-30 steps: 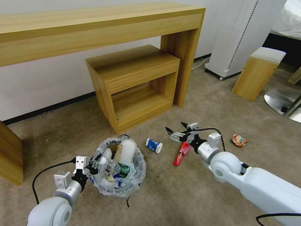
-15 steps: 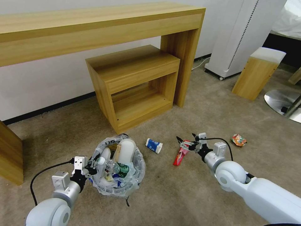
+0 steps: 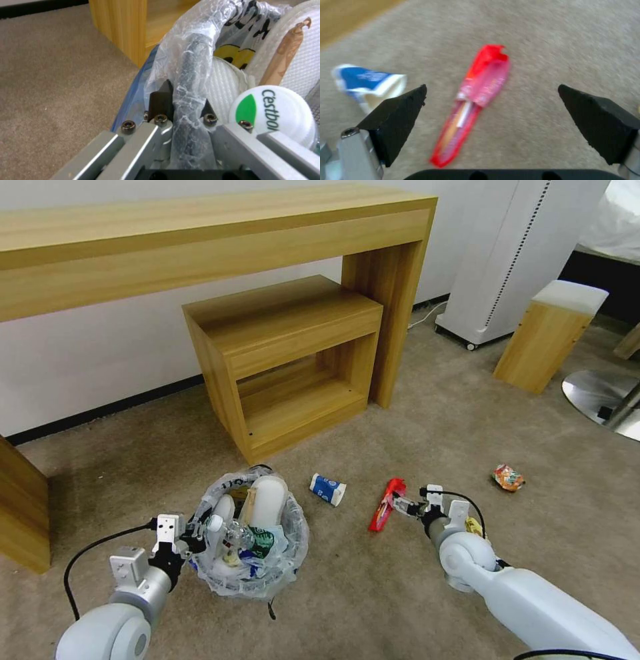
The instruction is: Pick up the trash bin and place the garbage on the floor into it.
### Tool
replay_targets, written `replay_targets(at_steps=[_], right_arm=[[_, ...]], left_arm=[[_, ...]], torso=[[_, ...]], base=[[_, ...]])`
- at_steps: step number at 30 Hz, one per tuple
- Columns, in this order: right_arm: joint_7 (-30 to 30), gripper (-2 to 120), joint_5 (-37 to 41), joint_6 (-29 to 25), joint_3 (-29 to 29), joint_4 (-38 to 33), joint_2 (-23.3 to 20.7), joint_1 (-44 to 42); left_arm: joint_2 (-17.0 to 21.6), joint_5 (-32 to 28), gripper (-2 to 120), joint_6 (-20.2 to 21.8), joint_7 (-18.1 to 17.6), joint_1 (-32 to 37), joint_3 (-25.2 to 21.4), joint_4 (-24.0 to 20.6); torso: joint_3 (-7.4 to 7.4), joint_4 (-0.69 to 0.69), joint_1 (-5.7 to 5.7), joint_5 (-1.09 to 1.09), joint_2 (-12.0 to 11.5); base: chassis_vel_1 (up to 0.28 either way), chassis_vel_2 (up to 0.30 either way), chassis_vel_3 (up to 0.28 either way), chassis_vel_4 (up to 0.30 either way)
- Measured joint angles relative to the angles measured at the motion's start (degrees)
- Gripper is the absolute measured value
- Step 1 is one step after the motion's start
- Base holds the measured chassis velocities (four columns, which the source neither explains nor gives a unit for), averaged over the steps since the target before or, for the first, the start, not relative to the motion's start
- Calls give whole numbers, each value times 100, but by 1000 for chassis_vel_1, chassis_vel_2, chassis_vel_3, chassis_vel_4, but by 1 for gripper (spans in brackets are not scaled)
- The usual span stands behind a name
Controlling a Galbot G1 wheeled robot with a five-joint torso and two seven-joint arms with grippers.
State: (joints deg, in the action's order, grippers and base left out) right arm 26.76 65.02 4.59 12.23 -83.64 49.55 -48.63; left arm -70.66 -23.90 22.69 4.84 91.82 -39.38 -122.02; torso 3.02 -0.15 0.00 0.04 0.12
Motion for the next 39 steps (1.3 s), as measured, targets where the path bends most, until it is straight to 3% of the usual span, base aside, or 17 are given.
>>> replay_targets(at_steps=[14, 39], right_arm=[[106, 99, -274, -40, 326, 1552, 958, 578], [209, 99, -664, 274, 401, 2440, 2001, 848]], left_arm=[[-167, 39, 2, -45, 12, 91, -18, -123], [-145, -28, 2, -72, 15, 183, -55, -398]], torso=[[0, 0, 0, 0, 0], [0, 0, 0, 0, 0]], base=[[0, 0, 0, 0], [0, 0, 0, 0]])
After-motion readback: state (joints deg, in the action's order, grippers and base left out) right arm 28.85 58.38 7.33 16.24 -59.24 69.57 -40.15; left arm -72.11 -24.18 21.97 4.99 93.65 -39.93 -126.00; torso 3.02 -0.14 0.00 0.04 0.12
